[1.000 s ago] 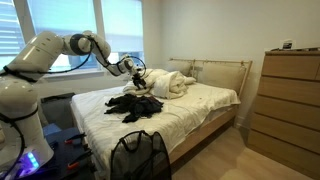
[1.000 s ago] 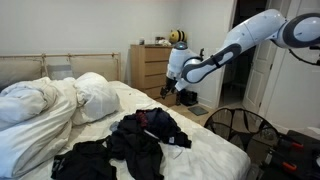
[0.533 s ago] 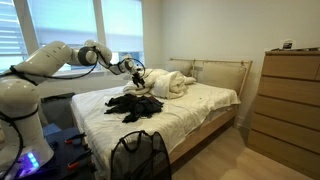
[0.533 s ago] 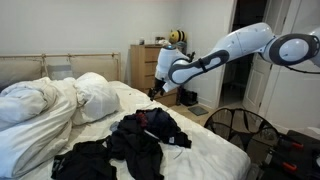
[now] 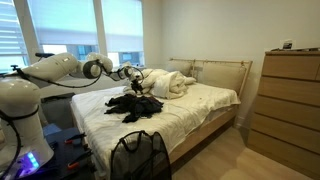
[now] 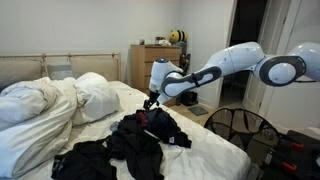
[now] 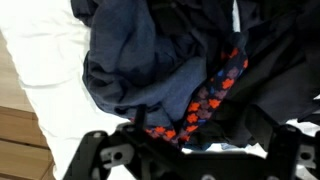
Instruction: Drop socks and a tank top in the laundry basket
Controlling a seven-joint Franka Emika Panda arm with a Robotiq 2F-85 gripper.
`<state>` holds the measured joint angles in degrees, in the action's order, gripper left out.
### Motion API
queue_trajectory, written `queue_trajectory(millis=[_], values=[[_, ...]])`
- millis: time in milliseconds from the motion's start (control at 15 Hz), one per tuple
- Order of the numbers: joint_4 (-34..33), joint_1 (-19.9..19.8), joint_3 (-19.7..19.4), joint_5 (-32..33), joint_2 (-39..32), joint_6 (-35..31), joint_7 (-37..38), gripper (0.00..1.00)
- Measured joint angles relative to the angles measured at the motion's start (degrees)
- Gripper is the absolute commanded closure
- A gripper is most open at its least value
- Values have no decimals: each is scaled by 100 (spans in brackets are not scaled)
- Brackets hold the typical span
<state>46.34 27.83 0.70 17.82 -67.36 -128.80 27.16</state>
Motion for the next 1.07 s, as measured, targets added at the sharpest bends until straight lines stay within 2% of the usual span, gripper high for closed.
queue_trajectory(millis=[533, 1067], values=[[-941, 207, 14, -257, -757, 372, -144, 0], [-1270, 206, 34, -257, -1192, 445, -146, 0]])
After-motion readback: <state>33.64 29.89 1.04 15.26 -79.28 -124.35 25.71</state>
